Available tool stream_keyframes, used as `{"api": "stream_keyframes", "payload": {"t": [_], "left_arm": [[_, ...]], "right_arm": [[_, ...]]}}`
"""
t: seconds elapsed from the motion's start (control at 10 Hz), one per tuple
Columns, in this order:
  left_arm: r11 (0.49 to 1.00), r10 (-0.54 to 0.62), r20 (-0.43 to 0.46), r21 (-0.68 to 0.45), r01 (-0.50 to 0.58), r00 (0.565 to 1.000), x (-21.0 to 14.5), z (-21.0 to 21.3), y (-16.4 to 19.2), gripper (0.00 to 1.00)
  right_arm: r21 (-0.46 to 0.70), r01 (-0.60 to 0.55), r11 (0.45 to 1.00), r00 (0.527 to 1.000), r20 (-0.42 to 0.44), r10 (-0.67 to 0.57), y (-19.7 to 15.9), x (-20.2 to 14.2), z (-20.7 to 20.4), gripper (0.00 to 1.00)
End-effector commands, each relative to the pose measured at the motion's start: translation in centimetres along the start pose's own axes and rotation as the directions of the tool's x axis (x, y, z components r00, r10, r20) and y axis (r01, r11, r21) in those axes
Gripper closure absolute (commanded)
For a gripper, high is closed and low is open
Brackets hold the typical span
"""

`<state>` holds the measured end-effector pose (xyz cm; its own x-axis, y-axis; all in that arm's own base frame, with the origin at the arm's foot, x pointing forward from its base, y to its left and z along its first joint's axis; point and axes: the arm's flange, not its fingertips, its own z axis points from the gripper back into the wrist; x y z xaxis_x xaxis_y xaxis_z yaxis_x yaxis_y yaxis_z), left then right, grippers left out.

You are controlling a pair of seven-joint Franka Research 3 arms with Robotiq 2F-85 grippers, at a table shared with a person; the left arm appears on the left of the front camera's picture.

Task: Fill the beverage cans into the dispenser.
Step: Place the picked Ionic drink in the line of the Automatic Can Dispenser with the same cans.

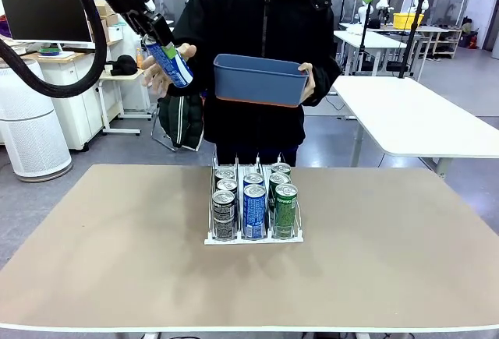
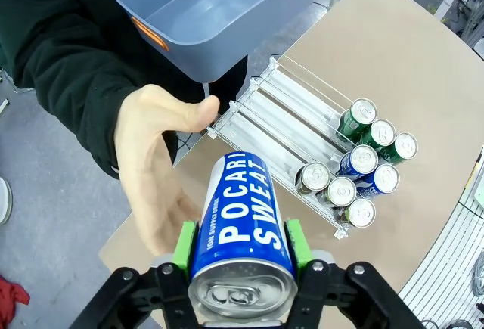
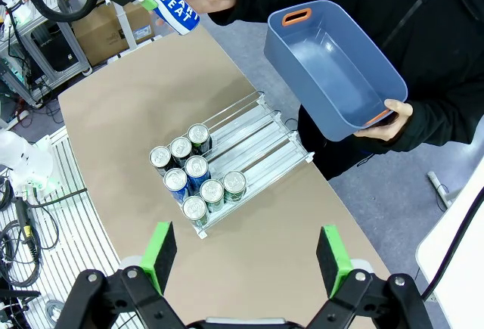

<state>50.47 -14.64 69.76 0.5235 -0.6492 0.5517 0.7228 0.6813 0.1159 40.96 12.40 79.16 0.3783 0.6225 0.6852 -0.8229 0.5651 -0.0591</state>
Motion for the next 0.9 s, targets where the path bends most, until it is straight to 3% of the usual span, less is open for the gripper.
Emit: {"api": "stream_keyframes", "payload": {"t": [0.0, 0.8], "left_arm": [[1.000, -0.004, 0.004, 0.003, 0.004, 1.000, -0.06, 0.23, 0.13, 1.00], [1.000, -0.004, 0.004, 0.003, 0.004, 1.000, -0.06, 0.23, 0.13, 1.00]], "right_arm": [[0.005, 0.007, 1.000, 1.000, 0.009, -0.007, -0.07, -0.06, -0.09, 0.01], [0.005, 0.007, 1.000, 1.000, 0.009, -0.007, -0.07, -0.06, -0.09, 0.01]]}}
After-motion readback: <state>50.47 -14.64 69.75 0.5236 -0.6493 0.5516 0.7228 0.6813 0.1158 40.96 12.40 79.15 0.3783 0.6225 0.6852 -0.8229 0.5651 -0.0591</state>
